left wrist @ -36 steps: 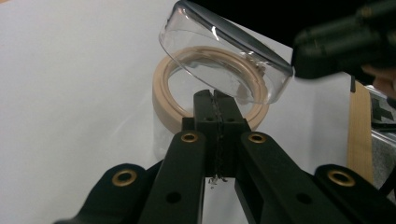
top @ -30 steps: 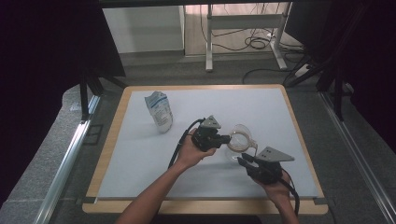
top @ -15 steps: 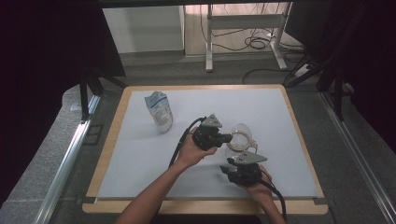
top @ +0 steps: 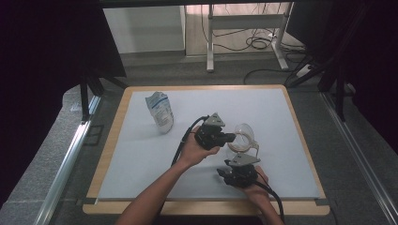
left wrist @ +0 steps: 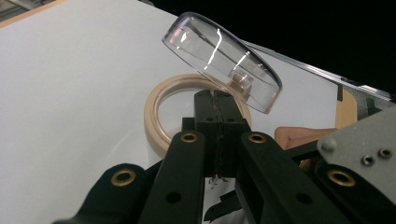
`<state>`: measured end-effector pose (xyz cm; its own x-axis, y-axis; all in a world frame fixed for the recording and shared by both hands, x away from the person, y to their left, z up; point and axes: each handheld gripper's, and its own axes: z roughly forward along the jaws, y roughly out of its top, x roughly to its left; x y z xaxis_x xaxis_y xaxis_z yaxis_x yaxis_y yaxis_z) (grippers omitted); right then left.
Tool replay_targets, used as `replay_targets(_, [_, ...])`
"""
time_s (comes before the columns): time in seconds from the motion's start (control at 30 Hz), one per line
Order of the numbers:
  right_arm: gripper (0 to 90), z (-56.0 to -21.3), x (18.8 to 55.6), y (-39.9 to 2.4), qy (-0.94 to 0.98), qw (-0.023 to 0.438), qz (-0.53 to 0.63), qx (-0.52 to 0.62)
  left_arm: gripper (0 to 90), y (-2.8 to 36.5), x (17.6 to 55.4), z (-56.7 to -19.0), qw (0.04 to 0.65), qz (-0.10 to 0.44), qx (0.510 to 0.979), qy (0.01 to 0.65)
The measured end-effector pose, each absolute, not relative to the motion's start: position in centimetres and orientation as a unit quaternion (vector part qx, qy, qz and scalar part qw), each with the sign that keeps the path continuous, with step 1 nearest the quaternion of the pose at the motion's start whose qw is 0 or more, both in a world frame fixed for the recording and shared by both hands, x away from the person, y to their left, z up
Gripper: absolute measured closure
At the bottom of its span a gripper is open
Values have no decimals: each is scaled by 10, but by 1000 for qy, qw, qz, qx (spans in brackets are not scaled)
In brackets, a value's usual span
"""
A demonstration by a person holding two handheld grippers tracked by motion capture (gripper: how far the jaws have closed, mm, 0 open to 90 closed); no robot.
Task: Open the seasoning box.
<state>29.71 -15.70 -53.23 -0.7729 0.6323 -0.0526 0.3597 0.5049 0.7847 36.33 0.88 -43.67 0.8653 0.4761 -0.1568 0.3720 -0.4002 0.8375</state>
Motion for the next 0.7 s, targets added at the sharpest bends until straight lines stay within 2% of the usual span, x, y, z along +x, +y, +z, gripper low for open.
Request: replay_targets(0.7, [506,-535,294,-153,857,179,392,281,900,-33,360,-409,473,58,855,206])
